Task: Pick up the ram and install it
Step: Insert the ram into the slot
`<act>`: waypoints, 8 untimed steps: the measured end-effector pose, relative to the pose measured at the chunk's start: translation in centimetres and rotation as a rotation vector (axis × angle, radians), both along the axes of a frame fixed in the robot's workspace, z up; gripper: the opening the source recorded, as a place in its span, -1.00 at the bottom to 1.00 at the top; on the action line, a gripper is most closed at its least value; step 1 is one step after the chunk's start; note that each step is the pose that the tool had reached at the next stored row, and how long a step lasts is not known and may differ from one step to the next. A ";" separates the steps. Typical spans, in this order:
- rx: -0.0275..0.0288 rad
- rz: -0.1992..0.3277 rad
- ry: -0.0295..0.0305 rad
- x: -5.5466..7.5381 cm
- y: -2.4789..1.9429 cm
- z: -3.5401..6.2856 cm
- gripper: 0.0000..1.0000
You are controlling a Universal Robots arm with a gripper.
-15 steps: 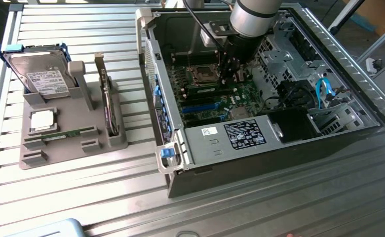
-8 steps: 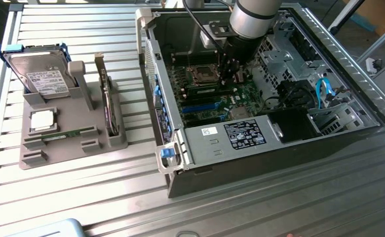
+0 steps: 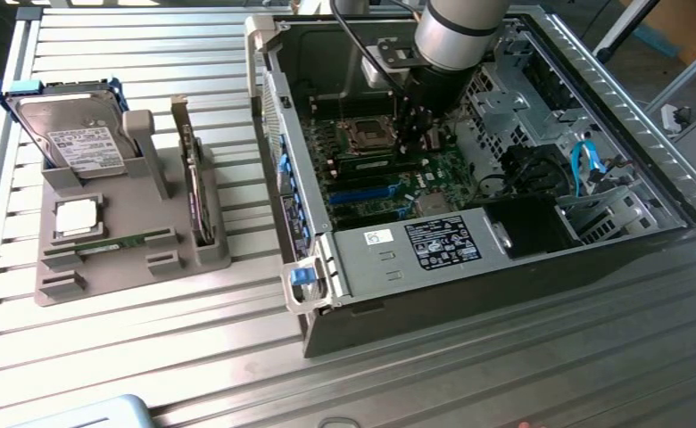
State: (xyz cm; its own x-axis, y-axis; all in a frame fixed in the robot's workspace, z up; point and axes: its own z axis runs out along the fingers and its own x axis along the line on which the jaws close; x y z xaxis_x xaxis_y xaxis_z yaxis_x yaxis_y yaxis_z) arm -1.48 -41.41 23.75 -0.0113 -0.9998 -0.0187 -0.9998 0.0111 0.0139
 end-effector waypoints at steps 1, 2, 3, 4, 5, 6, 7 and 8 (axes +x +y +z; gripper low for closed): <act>0.0010 0.000 -0.0001 0.0 0.00 -0.04 -0.76; 0.0013 0.000 -0.0001 0.0 0.00 -0.06 -0.76; 0.0014 0.000 -0.0001 0.0 0.00 -0.08 -0.76; 0.0014 0.000 0.0000 0.0 0.00 -0.10 -0.76; 0.0015 0.000 -0.0001 0.0 0.00 -0.12 -0.76; 0.0016 0.000 -0.0001 0.0 0.00 -0.14 -0.76; 0.0016 0.000 -0.0001 0.0 0.00 -0.17 -0.76; 0.0016 0.000 -0.0001 0.0 0.00 -0.19 -0.76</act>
State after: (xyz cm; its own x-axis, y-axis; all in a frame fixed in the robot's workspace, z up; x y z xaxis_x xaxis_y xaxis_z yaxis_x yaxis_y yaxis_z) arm -1.48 -41.41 23.56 -0.0113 -0.9997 -0.0203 -0.9998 0.0110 0.0139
